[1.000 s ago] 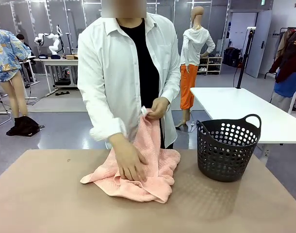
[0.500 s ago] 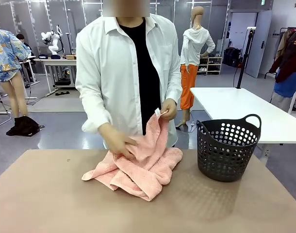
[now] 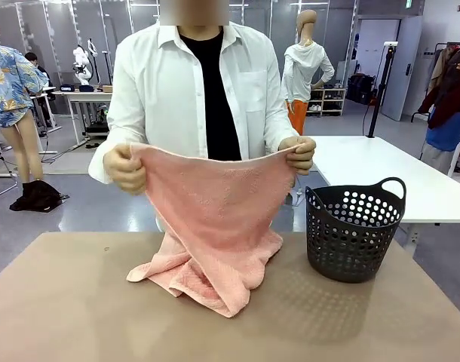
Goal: Fold the towel.
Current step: Grab the top end of the 100 cm Hotel Towel extended by the human.
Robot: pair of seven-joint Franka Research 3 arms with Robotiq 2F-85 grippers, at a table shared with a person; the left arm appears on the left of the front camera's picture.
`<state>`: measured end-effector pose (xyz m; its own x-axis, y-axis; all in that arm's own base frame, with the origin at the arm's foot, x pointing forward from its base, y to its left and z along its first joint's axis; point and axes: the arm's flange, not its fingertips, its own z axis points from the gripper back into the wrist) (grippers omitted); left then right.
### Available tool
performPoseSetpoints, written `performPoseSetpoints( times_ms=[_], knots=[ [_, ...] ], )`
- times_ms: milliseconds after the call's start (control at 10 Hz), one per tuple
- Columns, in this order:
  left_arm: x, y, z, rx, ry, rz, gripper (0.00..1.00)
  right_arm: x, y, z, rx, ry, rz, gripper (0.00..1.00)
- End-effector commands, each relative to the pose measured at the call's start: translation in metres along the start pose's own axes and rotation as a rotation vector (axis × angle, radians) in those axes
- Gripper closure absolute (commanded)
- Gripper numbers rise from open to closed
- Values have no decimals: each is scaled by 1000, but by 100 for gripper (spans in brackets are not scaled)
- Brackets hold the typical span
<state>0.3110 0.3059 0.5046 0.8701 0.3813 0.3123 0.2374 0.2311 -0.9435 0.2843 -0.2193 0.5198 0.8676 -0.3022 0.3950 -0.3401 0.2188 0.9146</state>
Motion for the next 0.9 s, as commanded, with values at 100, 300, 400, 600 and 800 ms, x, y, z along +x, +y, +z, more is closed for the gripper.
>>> performPoseSetpoints(
  times_ms=[100,300,400,600,800],
  knots=[
    [-3,-2,0,-2,9,-2,0,1,1,0,11,-7,13,0],
    [-3,-2,0,-2,9,-2,0,1,1,0,11,-7,13,0],
    [-3,-2,0,-2,9,-2,0,1,1,0,11,-7,13,0],
    [-3,-2,0,-2,9,-2,0,1,1,0,11,-7,13,0],
    [-3,-2,0,-2,9,-2,0,1,1,0,11,-7,13,0]
  ],
)
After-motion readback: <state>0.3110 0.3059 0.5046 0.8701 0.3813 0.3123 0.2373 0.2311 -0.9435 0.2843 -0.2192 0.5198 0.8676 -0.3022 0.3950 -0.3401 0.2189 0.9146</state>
